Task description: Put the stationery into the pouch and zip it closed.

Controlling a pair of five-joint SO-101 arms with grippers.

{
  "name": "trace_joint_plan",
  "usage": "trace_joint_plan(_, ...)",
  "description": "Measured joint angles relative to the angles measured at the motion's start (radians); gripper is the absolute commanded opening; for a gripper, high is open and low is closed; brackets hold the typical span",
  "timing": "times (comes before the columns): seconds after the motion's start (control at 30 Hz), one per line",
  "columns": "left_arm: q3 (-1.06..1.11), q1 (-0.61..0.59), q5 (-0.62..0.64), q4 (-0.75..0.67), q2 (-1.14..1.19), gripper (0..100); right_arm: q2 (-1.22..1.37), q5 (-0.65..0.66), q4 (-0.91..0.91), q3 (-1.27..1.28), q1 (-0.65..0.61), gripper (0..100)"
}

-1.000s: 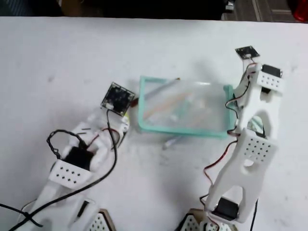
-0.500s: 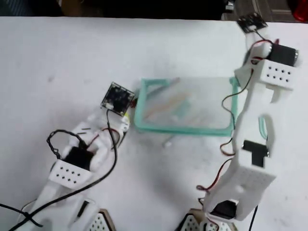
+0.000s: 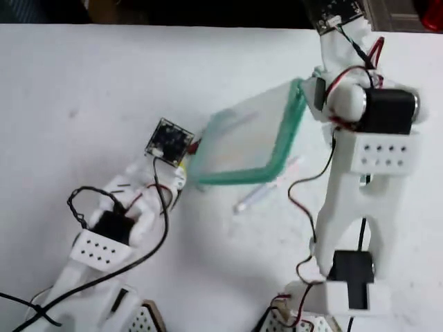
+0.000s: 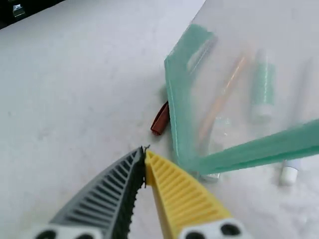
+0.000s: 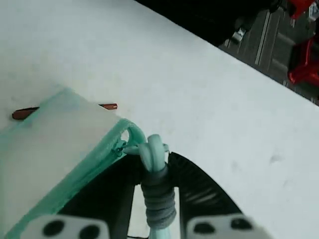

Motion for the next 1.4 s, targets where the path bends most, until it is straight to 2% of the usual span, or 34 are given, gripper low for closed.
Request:
trace_joint_plan(0.27, 0.0, 0.0, 0.0, 0.0, 0.0, 2, -0.109, -0.005, 0.0, 0.0, -0.058, 1.6)
trace_joint_plan(0.5, 0.0, 0.0, 0.0, 0.0, 0.0, 2, -0.215, -0.161, -0.048, 0.0, -0.092, 1.6)
trace_joint_plan(0.6, 0.0, 0.0, 0.0, 0.0, 0.0, 2, -0.252, -0.19, -0.075, 0.0, -0.097, 1.6)
trace_joint_plan(1.27, 0.0, 0.0, 0.0, 0.0, 0.0, 2, -0.275, -0.201, -0.08, 0.0, -0.103, 1.6)
trace_joint_plan(1.4, 0.0, 0.0, 0.0, 0.0, 0.0, 2, -0.275, -0.201, -0.035, 0.0, -0.103, 1.6)
